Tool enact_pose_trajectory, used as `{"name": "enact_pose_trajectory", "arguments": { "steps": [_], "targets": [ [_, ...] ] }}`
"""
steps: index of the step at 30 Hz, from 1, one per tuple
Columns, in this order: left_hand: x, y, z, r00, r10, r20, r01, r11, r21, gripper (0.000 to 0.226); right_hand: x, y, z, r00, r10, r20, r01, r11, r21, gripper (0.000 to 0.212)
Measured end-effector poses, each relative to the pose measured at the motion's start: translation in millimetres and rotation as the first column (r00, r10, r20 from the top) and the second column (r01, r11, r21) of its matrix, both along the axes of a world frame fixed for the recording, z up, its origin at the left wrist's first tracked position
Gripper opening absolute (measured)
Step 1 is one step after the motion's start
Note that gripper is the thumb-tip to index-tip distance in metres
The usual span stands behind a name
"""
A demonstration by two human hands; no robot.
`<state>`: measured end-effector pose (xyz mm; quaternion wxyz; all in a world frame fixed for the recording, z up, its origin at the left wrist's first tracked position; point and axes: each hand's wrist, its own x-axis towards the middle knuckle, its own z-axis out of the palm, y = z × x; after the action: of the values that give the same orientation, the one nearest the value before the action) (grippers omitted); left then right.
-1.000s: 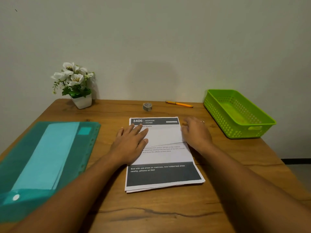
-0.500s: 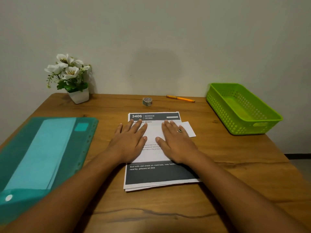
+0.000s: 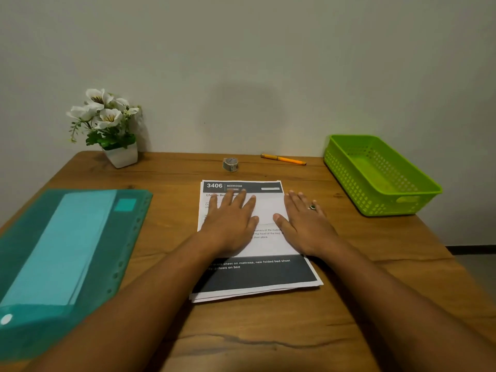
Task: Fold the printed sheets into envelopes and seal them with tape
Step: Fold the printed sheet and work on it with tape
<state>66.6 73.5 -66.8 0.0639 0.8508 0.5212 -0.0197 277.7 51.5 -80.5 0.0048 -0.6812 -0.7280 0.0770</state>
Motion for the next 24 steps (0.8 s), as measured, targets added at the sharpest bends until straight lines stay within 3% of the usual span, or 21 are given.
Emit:
{"name": "enact_pose_trajectory", "arguments": {
  "steps": [9,14,16,20,24],
  "targets": [
    [-75,4,-12,0.997,0.071,-0.042,-0.069,0.997,0.030,0.068,-11,4,4,0.999,-0.010,0.038,0.011,1.000,-0.012,0.080],
    [-73,4,-11,0.996,0.083,-0.045,-0.082,0.996,0.026,0.075,-82,-3,10,0.956,0.293,-0.011,-0.293,0.956,0.032,0.069],
    [-73,3,-12,0.995,0.084,-0.047,-0.083,0.996,0.028,0.077,-96,-5,6,0.943,0.330,-0.046,-0.328,0.943,0.059,0.066],
    [-74,4,-12,0.995,0.081,-0.052,-0.079,0.996,0.039,0.068,-71,-2,1,0.954,0.294,-0.055,-0.292,0.955,0.049,0.067],
    [-75,5,-13,0.996,0.076,-0.045,-0.074,0.997,0.038,0.068,-18,2,3,0.989,0.146,-0.038,-0.145,0.989,0.007,0.070]
  ]
}}
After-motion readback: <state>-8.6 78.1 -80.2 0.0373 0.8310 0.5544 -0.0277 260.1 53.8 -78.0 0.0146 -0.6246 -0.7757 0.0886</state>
